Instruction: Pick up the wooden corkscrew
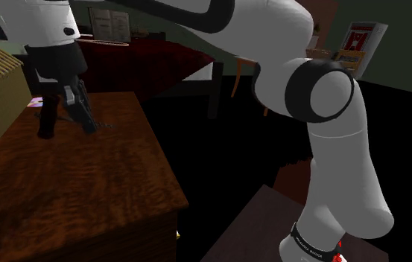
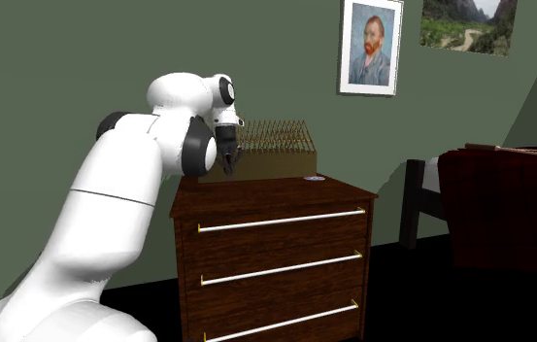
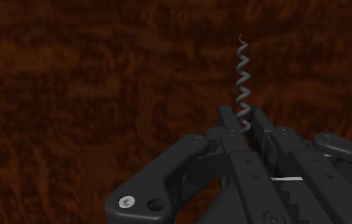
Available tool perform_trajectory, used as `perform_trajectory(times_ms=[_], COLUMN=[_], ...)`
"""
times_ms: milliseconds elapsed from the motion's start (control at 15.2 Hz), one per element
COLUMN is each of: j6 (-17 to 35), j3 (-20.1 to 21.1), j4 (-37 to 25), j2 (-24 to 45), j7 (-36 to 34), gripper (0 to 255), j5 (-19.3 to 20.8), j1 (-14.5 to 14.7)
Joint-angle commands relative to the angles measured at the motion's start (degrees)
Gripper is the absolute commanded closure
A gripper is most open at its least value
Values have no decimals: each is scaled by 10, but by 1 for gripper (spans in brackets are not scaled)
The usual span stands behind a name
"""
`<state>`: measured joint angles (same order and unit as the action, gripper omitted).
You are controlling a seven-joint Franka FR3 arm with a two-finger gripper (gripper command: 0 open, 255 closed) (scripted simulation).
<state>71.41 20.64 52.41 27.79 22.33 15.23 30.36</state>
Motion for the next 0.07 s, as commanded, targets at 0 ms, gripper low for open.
perform_trajectory(times_ms=[0], j6=[-8], j3=[-1], j4=[-14], j2=[6], j7=[1], gripper=[255], j5=[2], j1=[3])
